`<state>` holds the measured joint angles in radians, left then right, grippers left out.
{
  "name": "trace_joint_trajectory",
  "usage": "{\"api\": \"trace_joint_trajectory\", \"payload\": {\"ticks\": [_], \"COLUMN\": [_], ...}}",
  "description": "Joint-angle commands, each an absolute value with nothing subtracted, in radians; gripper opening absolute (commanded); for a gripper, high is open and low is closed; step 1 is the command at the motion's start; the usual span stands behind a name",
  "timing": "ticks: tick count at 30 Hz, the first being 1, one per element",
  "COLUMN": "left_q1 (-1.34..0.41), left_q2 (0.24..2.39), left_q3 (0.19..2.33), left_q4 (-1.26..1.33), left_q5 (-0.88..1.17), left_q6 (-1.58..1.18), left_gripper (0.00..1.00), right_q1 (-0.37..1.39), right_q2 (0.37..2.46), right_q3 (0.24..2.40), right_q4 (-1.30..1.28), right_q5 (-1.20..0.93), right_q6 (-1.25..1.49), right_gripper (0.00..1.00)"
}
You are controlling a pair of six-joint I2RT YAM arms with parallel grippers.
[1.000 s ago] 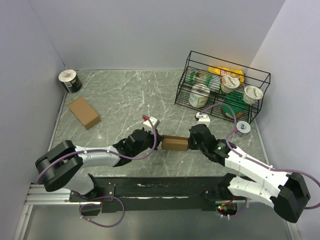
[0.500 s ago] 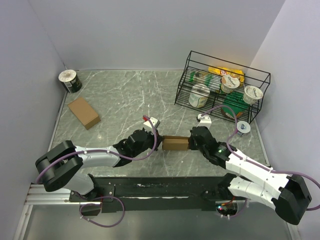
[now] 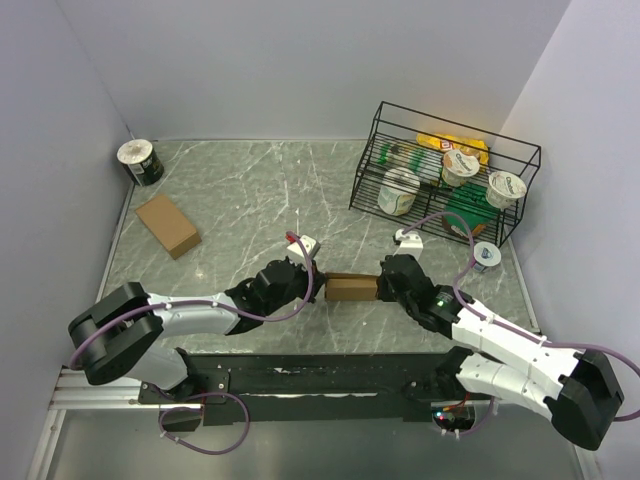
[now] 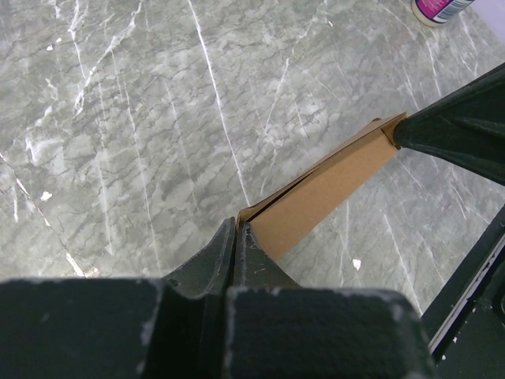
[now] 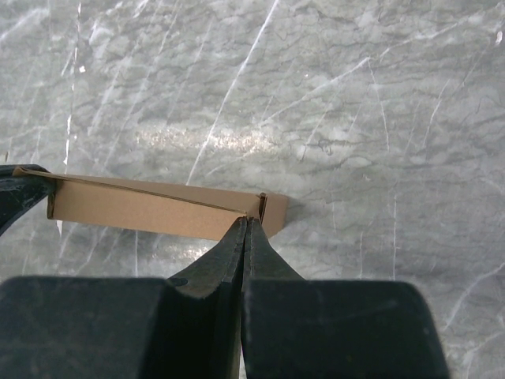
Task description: Fold the paper box
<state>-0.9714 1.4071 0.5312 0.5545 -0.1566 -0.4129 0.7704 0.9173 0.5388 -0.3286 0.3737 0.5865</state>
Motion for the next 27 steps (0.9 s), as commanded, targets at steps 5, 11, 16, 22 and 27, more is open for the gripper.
{"api": "trace_joint_trajectory", "payload": {"ticks": [5, 11, 16, 22, 27], "left_q1": [-0.979, -0.979, -0.979, -0.979, -0.979], "left_q2": [1.373, 1.353, 1.351, 1.354, 1.359], "left_q3": [0.549, 0.541, 0.538, 0.538, 0.537], "left_q4": [0.525, 0.517, 0.522, 0.538, 0.543], "left_q5": [-0.175, -0.192, -0.187, -0.17, -0.164], "left_q6": [-0.408, -0.402, -0.391, -0.379, -0.377], "left_gripper": [0.01, 0.01, 0.01, 0.01, 0.01], "right_q1": [0.781, 0.788, 0.788, 0.788, 0.788], "right_q2": [0.974, 0.993, 0.957, 0.968, 1.008], "right_q3": [0.541, 0.566, 0.589, 0.614, 0.621], "right_q4": [-0.486, -0.523, -0.58, -0.609, -0.603], "right_q5": [0.376, 0.41, 0.437, 0.445, 0.434], "right_q6": [0.598, 0.621, 0.629, 0.623, 0.623], "right_gripper": [0.0, 0.0, 0.0, 0.0, 0.0]}}
